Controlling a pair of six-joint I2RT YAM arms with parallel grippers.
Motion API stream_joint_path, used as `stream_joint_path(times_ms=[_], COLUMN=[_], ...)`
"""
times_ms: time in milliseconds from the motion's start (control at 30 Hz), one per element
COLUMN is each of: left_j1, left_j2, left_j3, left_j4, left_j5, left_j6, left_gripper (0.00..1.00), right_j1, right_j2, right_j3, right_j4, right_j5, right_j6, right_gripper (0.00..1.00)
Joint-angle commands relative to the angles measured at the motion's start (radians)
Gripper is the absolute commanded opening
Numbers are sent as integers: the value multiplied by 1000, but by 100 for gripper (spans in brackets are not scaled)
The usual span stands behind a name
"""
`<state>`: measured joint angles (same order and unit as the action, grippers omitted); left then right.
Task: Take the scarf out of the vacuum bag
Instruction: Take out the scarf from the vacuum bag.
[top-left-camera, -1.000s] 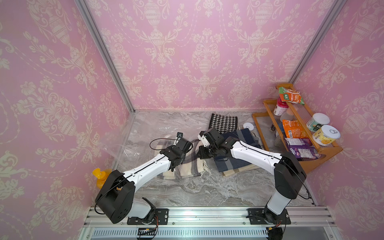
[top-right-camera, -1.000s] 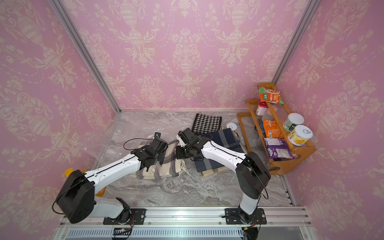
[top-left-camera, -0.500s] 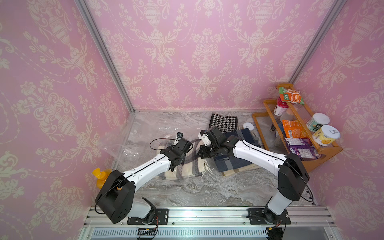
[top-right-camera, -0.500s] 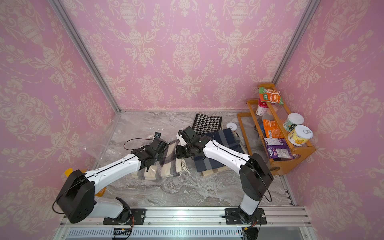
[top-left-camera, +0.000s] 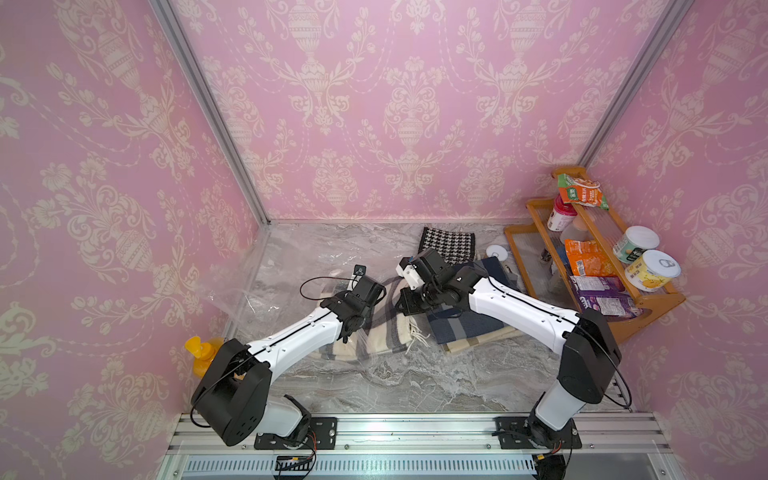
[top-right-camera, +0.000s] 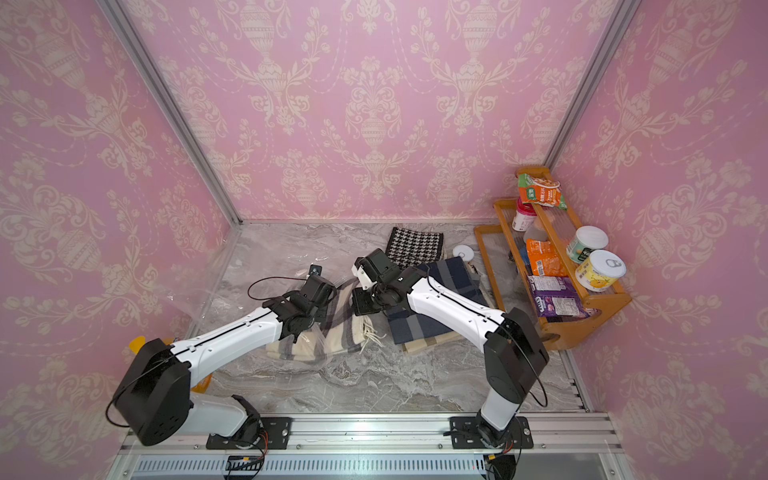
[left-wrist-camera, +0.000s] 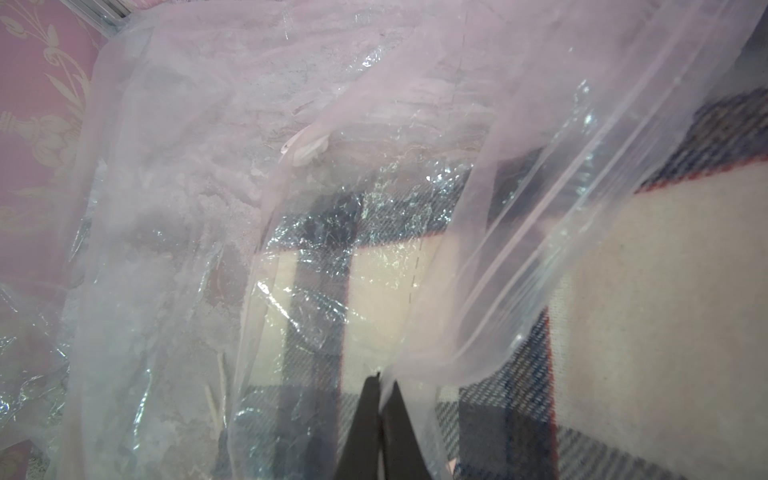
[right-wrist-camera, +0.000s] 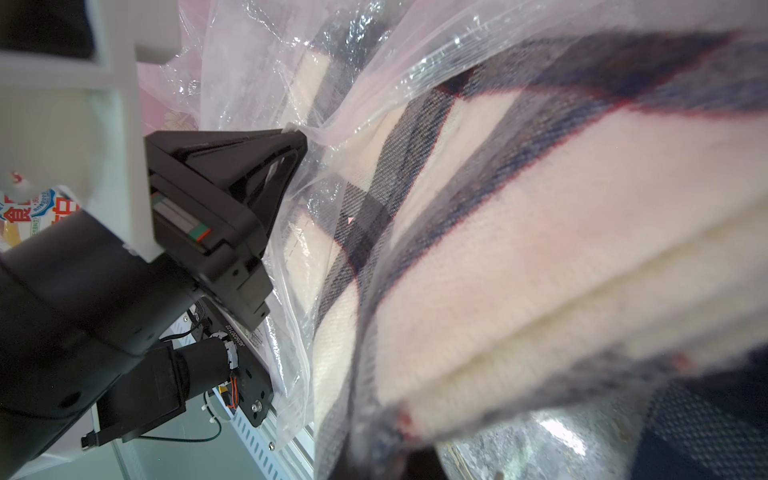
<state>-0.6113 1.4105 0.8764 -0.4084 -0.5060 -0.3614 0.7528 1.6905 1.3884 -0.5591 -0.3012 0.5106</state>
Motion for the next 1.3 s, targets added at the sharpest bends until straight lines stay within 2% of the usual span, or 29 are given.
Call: stream_joint_path(times_ms=[0,767,1067,1267], left_j1=[8,8,8,9], left_j2=[10,24,25,13], left_j3=[15,34,42,36], left_j4=[0,6,3,1], left_j5=[-16,4,15,24], left_j6=[-22,-31,-34,-39], left_gripper=[0,0,0,0], right_j1=[-6,-61,-95,-132], right_j2=[-35,-94,-101,-116], right_j3=[62,195,355,393], right_j4=[-92,-301,-461,-513], right_j5=[25,94,93,69], right_j6=[-55,-149,-226,-246], right_gripper=[0,0,0,0])
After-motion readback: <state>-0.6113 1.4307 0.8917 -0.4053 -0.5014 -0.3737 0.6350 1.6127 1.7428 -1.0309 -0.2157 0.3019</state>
